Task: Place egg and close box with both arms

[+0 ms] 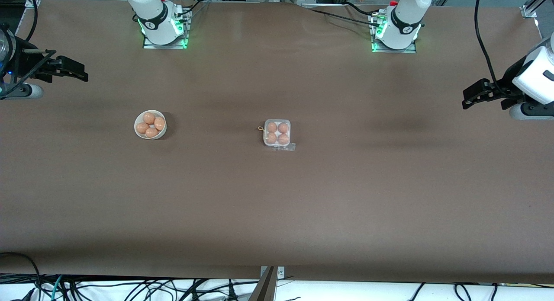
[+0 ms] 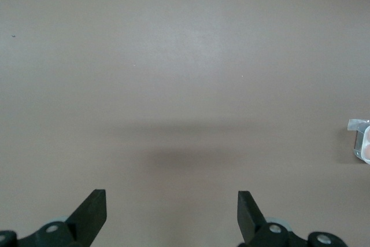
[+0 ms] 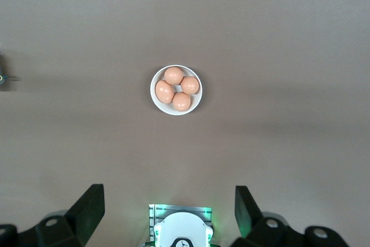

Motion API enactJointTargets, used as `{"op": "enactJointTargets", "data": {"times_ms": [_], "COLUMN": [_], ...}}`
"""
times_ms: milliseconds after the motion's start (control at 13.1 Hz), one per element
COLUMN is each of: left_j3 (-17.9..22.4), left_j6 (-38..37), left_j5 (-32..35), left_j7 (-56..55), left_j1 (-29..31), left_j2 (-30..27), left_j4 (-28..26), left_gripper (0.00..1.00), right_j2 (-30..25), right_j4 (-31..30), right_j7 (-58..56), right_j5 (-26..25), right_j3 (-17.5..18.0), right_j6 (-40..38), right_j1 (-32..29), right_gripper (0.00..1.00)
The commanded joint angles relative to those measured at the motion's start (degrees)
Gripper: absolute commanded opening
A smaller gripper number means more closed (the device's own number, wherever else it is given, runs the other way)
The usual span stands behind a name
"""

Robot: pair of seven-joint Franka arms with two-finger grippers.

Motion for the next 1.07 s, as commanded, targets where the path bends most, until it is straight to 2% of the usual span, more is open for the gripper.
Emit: {"op": "enactJointTargets", "data": {"times_ms": [0,610,991], "left_j3": [-1.3,-1.3,-1.3], "left_j6": [-1.1,1.0,0.5], "left_j5": [2.0,1.9,1.9], "left_j7": [-0.2,-0.2,0.3], "left_j1": [1.3,3.5,3.8], "left_j2": [-1.5,-1.3,-0.7], "left_j4": [-1.4,-3.5,-2.8], "left_gripper": [1.0,1.0,1.0], "right_j2": [0.5,0.5,0.5], "right_j4": [1.6,1.6,1.6], "right_j7": [-0.8,-0.9,-0.9], "right_j5": [0.5,0.4,0.4], "right_j3": [0.4,0.4,0.4], "right_j6": [-1.3,-1.3,-1.3], "right_j1": [-0.6,-0.6,-0.6], "right_gripper": [1.0,1.0,1.0]}}
